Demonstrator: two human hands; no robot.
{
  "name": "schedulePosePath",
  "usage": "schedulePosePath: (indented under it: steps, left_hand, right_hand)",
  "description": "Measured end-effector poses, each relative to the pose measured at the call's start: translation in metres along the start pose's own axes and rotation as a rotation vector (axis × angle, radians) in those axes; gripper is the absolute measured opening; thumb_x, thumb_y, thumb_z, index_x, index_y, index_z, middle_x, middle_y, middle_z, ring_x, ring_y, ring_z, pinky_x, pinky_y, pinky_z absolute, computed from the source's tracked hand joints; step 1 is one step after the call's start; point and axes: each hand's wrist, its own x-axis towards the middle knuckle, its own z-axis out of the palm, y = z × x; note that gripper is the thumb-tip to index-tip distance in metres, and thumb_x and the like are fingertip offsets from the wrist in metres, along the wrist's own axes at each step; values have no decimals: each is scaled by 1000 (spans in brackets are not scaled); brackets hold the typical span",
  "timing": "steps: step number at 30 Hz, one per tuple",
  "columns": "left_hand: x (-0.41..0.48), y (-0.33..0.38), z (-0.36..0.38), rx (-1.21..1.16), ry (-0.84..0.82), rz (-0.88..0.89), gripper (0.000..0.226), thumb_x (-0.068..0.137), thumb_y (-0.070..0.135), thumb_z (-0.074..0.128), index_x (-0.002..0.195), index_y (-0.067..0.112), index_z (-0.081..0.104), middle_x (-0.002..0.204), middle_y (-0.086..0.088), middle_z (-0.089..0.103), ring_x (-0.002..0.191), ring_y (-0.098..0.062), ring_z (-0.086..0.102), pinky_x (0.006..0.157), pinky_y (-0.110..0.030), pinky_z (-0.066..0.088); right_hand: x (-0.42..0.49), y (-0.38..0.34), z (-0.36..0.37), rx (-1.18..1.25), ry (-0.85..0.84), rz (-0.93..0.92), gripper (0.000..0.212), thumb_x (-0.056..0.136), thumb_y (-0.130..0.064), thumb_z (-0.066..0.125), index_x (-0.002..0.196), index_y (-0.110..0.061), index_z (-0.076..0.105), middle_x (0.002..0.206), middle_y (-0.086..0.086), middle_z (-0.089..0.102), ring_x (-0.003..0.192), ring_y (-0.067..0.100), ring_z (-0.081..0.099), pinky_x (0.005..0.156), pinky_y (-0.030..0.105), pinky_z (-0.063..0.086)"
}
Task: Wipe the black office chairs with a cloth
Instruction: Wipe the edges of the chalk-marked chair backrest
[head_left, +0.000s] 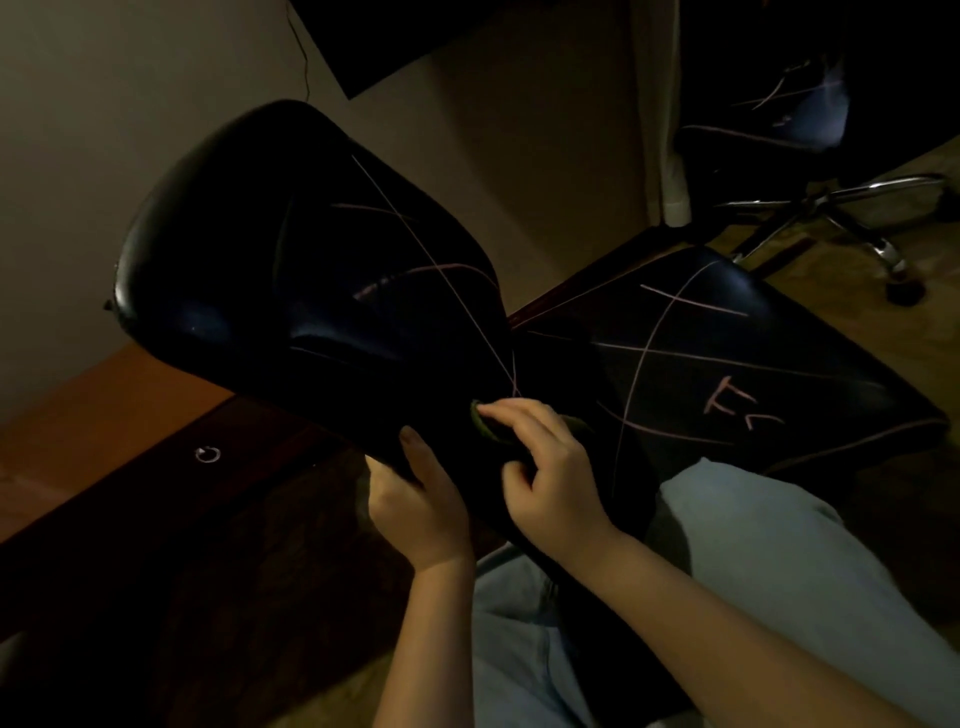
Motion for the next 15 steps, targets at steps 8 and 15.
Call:
schedulePosePath:
  steps: [8,15]
  left_hand:
    - [-3,-1,-2,-54,17,9,83,89,74,23,121,6,58,104,-11,67,91,-21,62,75,-33,48]
    - [-5,4,-1,-104,34,4,90,84,79,21,127,8,55,102,9,58,90,-5,54,72,-15,40]
  right_hand:
    - [-6,19,-9,-46,-73,29,57,71,12,52,122,-12,59,120,-2,54,117,7,51,103,16,38]
    - [-24,53,-28,-47,-138,290,39,79,13,60,110,-11,62,105,-7,57,102,8,58,90,13,46]
